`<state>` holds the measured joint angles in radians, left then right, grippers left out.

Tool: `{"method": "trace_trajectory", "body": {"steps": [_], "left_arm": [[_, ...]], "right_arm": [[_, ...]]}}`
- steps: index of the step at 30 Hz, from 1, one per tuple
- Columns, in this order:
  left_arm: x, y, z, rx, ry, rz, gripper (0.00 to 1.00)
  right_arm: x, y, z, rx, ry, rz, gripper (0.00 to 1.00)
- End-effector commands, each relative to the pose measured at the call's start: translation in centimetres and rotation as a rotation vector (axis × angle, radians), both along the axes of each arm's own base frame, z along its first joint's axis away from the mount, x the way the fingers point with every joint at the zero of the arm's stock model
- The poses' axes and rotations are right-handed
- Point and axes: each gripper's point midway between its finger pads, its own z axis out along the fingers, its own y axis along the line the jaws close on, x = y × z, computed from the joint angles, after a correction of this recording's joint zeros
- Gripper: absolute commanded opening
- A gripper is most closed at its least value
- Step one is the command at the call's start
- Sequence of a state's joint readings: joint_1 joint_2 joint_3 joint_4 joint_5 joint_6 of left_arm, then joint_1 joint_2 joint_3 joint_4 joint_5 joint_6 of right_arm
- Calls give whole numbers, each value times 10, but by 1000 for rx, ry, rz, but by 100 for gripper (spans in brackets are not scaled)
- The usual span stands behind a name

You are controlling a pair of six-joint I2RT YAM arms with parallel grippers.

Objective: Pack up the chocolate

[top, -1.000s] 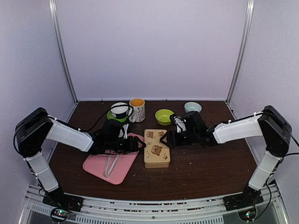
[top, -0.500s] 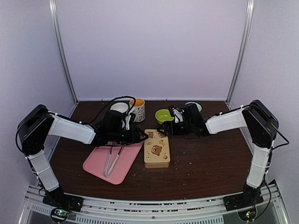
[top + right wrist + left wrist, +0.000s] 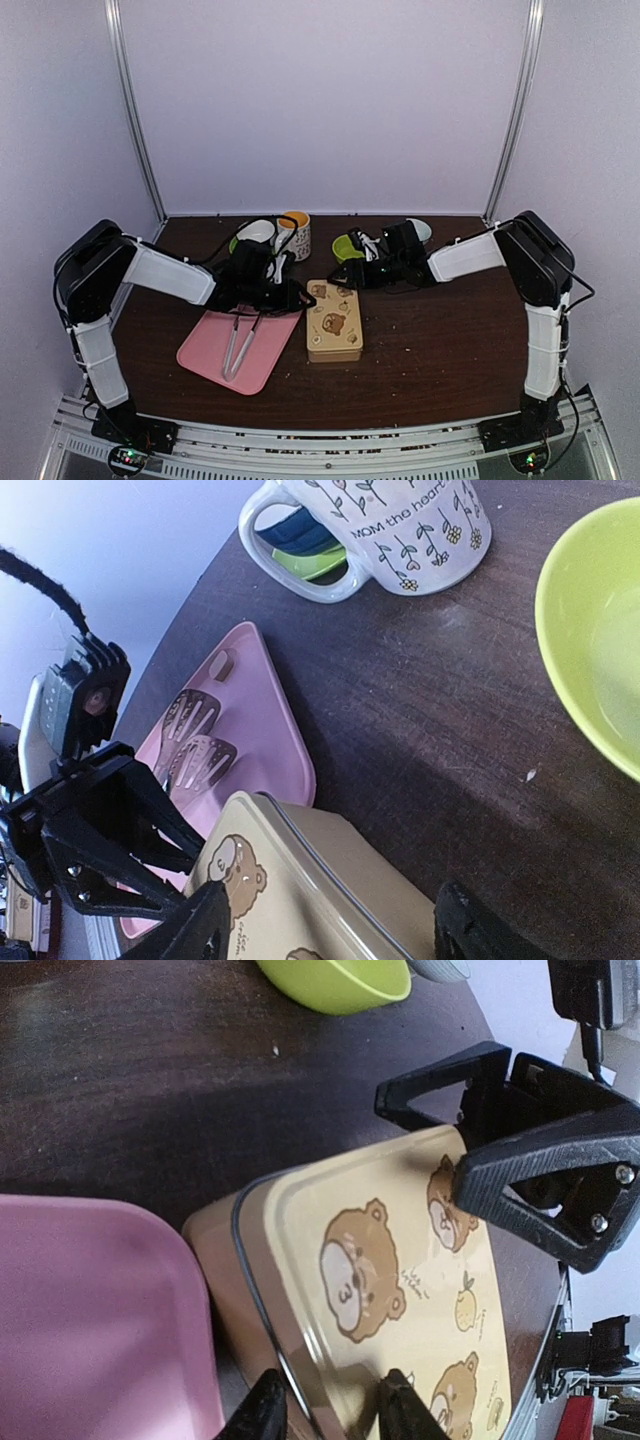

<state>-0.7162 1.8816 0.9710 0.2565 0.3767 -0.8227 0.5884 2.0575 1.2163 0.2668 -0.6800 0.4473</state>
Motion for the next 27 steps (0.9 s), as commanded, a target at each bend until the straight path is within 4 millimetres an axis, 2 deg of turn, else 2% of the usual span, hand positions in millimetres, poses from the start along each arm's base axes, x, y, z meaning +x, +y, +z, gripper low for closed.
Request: {"method": "trace_trajectory", "body": {"steps": [1,5,11,15,20,27], "left_arm": [[9,-5,1,2,-17,-29,33],[7,-9,-5,4,-9,-67,31],[0,-20,-5,-20,-9,-142,30],[-11,-36,-1,-42,-20,-212,30],[-18,-48,-3,-34,-19,-258,30],[-19,-42,-18,43,1,-254,30]], "right_arm": [[-27,3,9,74,18,114,66],[-47,-9,5,71,42,113,57],[-73,-30,8,104,58,66,53],[-83,-42,5,95,79,19,49],[-90,-51,-10,45,132,-15,41],[-101,-63,-36,6,205,-61,35]]}}
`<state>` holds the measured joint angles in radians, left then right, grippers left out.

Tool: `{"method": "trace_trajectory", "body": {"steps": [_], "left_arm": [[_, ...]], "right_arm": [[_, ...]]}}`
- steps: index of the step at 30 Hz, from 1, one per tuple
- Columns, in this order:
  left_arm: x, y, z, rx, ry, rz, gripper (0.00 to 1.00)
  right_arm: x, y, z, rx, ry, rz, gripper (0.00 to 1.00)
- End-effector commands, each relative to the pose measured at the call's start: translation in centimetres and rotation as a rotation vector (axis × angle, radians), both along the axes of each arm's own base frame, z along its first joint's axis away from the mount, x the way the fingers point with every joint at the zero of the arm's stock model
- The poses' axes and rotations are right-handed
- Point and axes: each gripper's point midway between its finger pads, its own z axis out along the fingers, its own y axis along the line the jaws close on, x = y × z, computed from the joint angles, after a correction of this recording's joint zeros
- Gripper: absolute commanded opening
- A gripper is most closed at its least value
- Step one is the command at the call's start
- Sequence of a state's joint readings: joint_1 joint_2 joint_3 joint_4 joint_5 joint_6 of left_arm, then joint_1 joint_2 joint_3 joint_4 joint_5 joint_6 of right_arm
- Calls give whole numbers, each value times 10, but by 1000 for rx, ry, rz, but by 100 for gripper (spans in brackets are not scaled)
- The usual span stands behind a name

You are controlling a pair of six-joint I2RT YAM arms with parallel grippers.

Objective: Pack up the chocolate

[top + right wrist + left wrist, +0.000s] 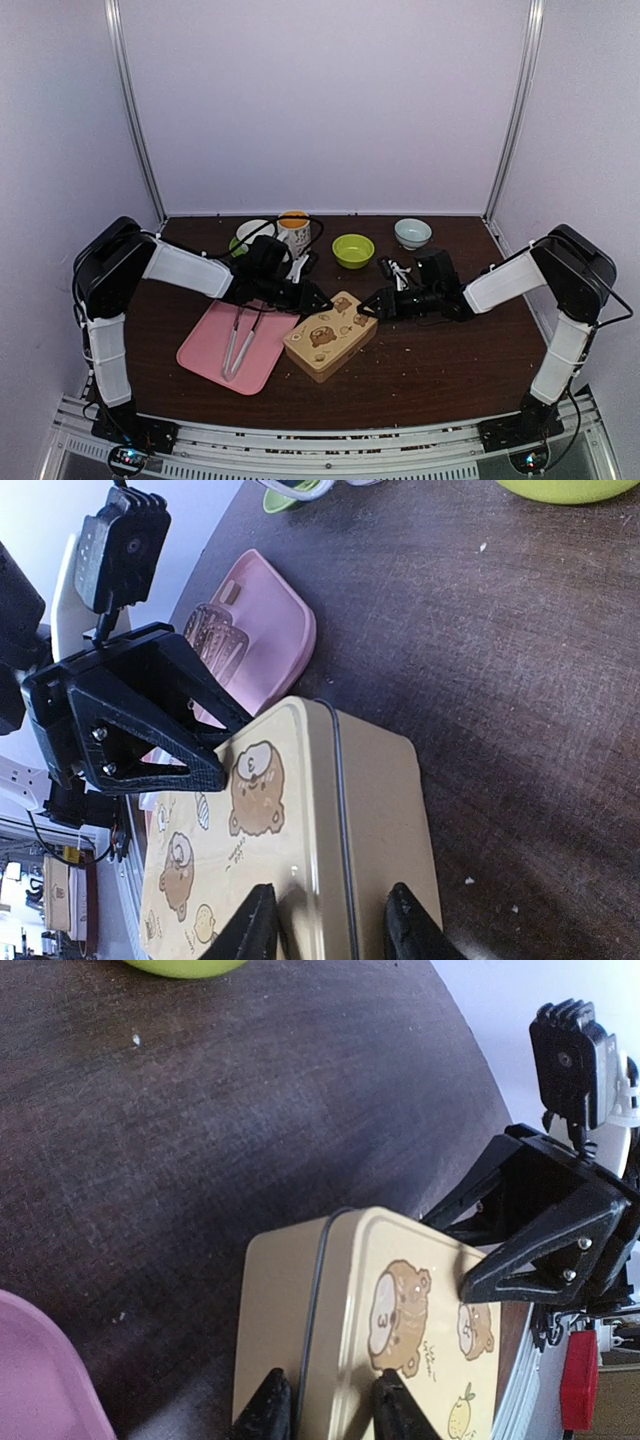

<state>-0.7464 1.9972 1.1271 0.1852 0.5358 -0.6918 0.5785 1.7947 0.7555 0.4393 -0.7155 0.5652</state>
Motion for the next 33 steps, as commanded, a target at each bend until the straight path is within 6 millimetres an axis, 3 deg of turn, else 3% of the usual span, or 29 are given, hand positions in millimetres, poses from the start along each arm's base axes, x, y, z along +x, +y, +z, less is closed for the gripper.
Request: {"method": "trace_trajectory", "body": {"steps": [1,5,14,22,27,33], "left_arm": [[-8,0,-19,74,10,-27,30],[-11,-1,-27,89,22,-35,30],[-14,-6,-50,113,64,-49,30],[-18,-16,-56,116,70,-66,30],[-16,-18,-51,112,46,-65,30],[1,-14,-10,170,-77,-53,35]], "right_arm": [[-19,-8,-23,-27,83,-28,34],[-24,-13,-47,-46,136,-50,19],[-36,-23,-75,-88,216,-88,20],[-58,-35,-102,-177,255,-124,21],[-48,-36,-84,-132,198,-173,22],[-24,-38,-38,-162,41,-205,30]]}}
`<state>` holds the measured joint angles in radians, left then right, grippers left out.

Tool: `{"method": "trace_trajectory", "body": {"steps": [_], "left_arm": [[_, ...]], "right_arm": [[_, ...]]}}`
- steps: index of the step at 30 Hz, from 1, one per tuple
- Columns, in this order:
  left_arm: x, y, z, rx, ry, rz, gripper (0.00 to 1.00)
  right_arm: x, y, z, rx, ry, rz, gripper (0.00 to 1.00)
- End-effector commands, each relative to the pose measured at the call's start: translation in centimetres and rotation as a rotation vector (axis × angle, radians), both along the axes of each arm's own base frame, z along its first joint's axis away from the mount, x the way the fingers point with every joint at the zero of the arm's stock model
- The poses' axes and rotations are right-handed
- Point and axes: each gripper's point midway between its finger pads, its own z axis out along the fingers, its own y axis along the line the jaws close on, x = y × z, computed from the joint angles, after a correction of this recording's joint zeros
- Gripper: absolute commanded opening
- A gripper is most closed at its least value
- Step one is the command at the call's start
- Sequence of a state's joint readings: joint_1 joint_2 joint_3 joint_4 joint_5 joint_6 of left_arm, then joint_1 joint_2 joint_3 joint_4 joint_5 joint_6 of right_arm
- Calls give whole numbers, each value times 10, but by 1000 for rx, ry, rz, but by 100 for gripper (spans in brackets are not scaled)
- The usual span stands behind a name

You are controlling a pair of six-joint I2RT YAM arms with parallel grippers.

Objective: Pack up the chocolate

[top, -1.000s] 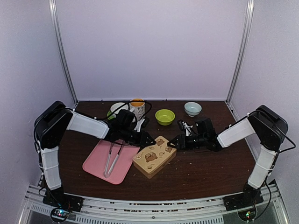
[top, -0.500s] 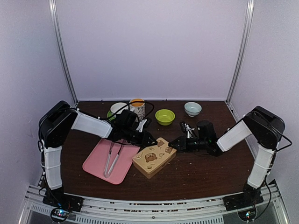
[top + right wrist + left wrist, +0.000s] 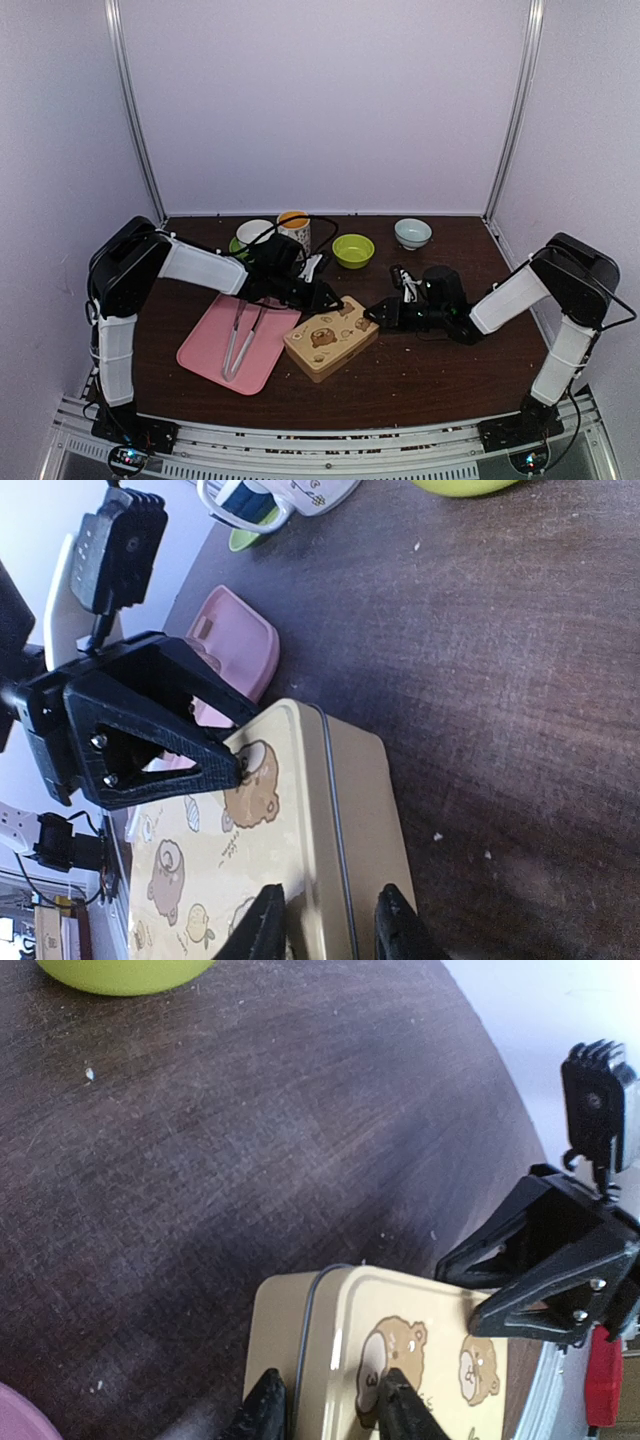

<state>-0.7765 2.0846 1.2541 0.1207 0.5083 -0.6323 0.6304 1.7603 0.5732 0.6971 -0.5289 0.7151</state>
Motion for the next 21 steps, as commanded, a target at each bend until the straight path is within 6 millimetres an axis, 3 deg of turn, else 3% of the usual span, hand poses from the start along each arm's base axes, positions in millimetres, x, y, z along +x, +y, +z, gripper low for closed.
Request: {"method": "trace_trajectory", "body": {"steps": [1,6,10,12,14,18,19,21], "left_arm": [[-5,11,8,139,-55,-6,37],[-1,16,64,115,-166,-3,42],[-11,32,87,112,-199,14,42],[-24,42,87,107,-188,16,39],[-37,51,87,93,-172,17,35],[-61,65,80,45,-127,18,7],[-65,68,78,35,-118,25,1],[-72,75,70,28,-102,34,0]], "right_arm": [[-10,-25,-19,-215,53,-28,31],[0,-32,21,-270,-51,-48,43],[-14,-30,41,-274,-97,-25,51],[-28,-20,48,-254,-115,20,45],[-46,-3,58,-184,-125,91,32],[-72,28,75,-48,-140,167,0],[-77,34,76,-25,-140,174,0],[-86,48,80,29,-137,198,0]]}}
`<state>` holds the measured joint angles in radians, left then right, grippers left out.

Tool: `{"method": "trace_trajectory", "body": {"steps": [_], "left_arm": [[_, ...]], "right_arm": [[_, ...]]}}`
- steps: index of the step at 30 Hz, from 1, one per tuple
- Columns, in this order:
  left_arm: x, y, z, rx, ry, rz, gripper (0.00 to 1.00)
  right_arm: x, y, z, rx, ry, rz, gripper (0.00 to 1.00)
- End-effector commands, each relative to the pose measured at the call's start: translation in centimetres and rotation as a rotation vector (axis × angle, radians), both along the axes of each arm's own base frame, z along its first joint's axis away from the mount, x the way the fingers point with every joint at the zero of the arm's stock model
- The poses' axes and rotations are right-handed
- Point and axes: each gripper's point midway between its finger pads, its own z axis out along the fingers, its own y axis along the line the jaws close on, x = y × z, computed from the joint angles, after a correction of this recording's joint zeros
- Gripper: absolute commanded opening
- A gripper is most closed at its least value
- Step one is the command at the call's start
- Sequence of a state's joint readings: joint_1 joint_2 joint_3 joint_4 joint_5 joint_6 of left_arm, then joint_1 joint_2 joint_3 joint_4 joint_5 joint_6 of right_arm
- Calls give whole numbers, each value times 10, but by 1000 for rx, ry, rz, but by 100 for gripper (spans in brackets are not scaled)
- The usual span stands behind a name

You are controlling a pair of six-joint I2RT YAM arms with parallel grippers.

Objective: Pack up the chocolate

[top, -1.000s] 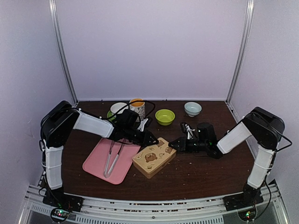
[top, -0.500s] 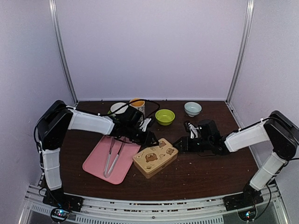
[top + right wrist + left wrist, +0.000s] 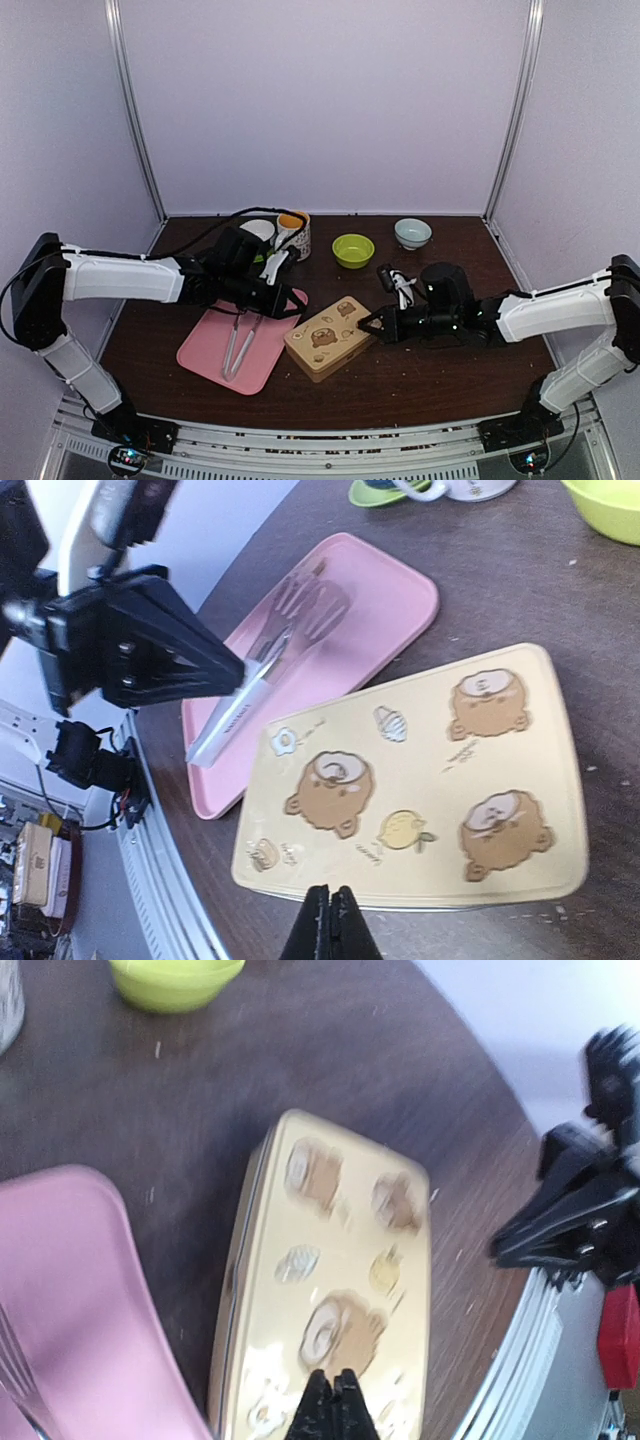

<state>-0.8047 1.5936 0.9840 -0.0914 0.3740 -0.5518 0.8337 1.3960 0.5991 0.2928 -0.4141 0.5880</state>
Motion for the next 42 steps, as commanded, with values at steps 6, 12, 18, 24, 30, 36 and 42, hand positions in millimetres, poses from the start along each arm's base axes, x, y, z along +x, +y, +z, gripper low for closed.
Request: {"method": "trace_trajectory", "body": {"steps": [6,12,18,24,30,36,42], "left_arm": [[-27,13,-31,-54,65,16,0],[-29,19,-56,-32,90,44,0],[-24,24,-41,-19,50,64,0],[-24,17,-14,-53,9,51,0],[-28,16,-54,-31,82,75,0],[-34,18,-96,-6,148,94,0],[-33,17,-76,-7,111,90,0]], "right_arm": [[-33,69,10,199,56,138,0],[-35,92,17,223,61,187,0],[-39,90,2,156,49,217,0],[-48,79,-71,79,155,202,0],[-41,84,-37,99,95,208,0],[-46,84,-16,118,43,235,0],[-36,74,-76,19,150,183,0]]}}
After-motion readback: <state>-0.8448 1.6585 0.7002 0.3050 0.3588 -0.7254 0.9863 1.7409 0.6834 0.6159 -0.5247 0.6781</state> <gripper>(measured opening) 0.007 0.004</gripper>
